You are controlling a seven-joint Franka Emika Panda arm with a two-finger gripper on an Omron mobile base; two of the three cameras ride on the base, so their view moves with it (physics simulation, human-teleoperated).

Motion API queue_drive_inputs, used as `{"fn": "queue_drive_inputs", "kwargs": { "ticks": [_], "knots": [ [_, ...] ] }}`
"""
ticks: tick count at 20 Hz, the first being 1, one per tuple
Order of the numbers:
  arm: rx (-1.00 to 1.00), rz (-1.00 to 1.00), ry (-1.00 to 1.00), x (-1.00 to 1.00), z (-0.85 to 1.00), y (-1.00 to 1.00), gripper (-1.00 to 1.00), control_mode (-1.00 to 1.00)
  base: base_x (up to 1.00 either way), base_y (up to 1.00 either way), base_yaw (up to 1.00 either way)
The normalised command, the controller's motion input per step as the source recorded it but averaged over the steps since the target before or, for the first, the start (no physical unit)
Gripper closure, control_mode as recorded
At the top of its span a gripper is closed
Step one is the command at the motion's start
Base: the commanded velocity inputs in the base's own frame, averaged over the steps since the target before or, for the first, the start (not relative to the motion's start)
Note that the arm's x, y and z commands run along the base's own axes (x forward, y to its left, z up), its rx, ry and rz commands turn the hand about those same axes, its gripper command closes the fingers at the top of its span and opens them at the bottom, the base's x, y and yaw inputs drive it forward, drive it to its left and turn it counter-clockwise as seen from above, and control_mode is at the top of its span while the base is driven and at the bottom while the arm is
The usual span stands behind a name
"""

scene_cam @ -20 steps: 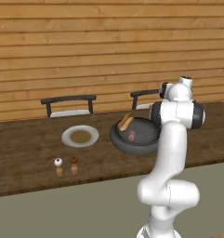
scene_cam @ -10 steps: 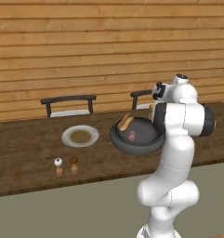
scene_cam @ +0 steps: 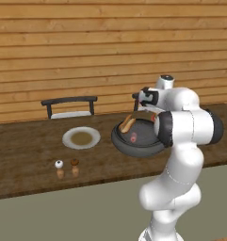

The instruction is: Place one bun and one sausage from the bowl on each plate.

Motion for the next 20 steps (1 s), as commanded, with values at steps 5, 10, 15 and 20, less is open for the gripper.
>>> {"fn": "queue_drive_inputs", "kwargs": {
  "ticks": [5,10,15,20],
  "knots": [
    [0.21,-0.05,0.0,0.01,0.0,0.48,-1.0,-1.0,0.0,0.0,0.0],
    [0.24,-0.01,0.0,0.01,0.0,0.39,-1.0,-1.0,0.0,0.0,0.0],
    [0.07,-0.02,0.0,0.14,0.0,0.58,-1.0,-1.0,0.0,0.0,0.0],
    [0.0,-0.01,0.0,0.11,0.0,0.49,-1.0,-1.0,0.0,0.0,0.0]
  ]
}}
